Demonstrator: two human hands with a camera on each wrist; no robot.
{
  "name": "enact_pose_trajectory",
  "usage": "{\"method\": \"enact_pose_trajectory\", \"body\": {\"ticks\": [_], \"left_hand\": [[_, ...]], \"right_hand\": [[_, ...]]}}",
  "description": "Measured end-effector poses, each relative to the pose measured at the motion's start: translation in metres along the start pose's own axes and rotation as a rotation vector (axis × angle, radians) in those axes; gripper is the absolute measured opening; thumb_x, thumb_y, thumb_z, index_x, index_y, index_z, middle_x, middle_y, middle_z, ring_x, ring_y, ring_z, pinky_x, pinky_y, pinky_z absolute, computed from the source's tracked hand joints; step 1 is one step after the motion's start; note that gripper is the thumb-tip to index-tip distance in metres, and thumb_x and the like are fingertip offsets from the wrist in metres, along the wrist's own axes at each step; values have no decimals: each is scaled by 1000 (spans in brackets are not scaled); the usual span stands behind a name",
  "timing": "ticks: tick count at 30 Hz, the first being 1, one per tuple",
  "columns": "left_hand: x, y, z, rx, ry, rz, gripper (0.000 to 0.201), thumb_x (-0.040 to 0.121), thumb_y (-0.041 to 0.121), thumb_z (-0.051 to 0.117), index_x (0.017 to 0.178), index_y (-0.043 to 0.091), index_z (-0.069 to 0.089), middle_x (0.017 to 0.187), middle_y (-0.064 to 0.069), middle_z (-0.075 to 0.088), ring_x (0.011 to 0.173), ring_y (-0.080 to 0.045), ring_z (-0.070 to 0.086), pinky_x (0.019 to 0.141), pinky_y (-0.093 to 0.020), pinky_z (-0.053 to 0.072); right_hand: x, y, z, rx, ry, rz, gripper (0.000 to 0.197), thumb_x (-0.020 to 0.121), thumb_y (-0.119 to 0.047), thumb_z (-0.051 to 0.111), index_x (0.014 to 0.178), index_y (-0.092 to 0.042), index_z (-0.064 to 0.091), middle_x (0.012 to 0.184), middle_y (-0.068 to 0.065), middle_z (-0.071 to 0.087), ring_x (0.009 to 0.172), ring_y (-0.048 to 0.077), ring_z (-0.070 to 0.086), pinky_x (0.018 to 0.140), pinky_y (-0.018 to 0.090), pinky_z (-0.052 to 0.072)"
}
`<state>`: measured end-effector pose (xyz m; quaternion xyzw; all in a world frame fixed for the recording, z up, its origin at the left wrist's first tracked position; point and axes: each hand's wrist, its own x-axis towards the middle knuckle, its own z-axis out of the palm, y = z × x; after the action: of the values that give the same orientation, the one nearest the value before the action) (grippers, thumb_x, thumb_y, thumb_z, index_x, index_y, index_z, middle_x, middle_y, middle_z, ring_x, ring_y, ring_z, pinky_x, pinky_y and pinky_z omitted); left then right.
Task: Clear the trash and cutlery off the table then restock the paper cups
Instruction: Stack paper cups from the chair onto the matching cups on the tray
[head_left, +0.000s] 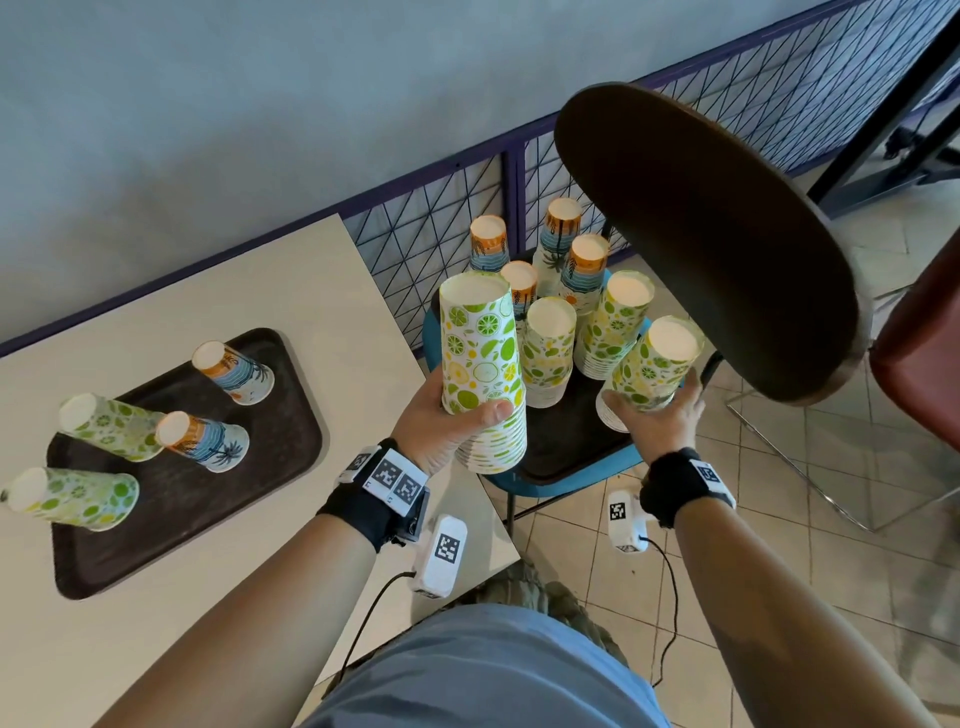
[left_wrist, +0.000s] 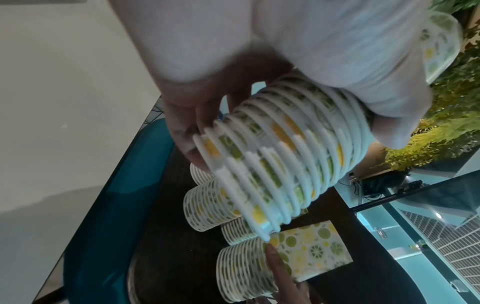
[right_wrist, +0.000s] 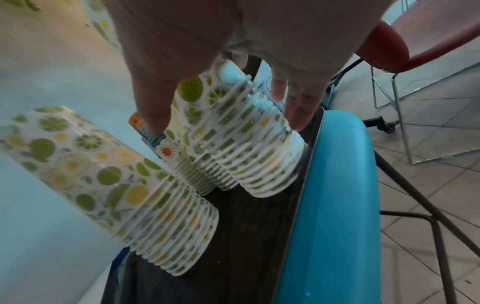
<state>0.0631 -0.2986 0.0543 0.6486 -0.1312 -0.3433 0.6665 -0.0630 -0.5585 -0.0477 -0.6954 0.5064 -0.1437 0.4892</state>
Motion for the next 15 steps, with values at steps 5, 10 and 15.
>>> {"method": "enact_pose_trajectory", "body": {"ticks": [5, 10, 15], "left_hand": [[-4, -1, 1, 24, 5, -12, 72, 64, 33, 89, 130, 20, 64, 125, -6, 77, 118, -25, 73, 100, -46, 58], [-8, -1, 0, 38, 17, -8, 69, 65, 32, 89, 128, 21, 65, 122, -5, 77, 117, -25, 73, 102, -48, 58], [-10, -3, -3, 47, 36, -26, 76, 63, 36, 91, 132, 19, 63, 124, -4, 77, 118, -25, 72, 105, -54, 55]], "right_hand": [[10, 1, 7, -25, -39, -1, 103, 61, -64, 83, 144, -27, 34, 143, 2, 53, 130, 28, 53, 108, 47, 46], [9, -4, 10, -78, -36, -29, 88, 73, -48, 84, 143, -26, 36, 138, 5, 57, 122, 32, 59, 96, 38, 47], [2, -16, 12, -202, -55, -86, 89, 73, -46, 81, 146, -28, 34, 140, 11, 43, 123, 32, 49, 102, 41, 42]]}}
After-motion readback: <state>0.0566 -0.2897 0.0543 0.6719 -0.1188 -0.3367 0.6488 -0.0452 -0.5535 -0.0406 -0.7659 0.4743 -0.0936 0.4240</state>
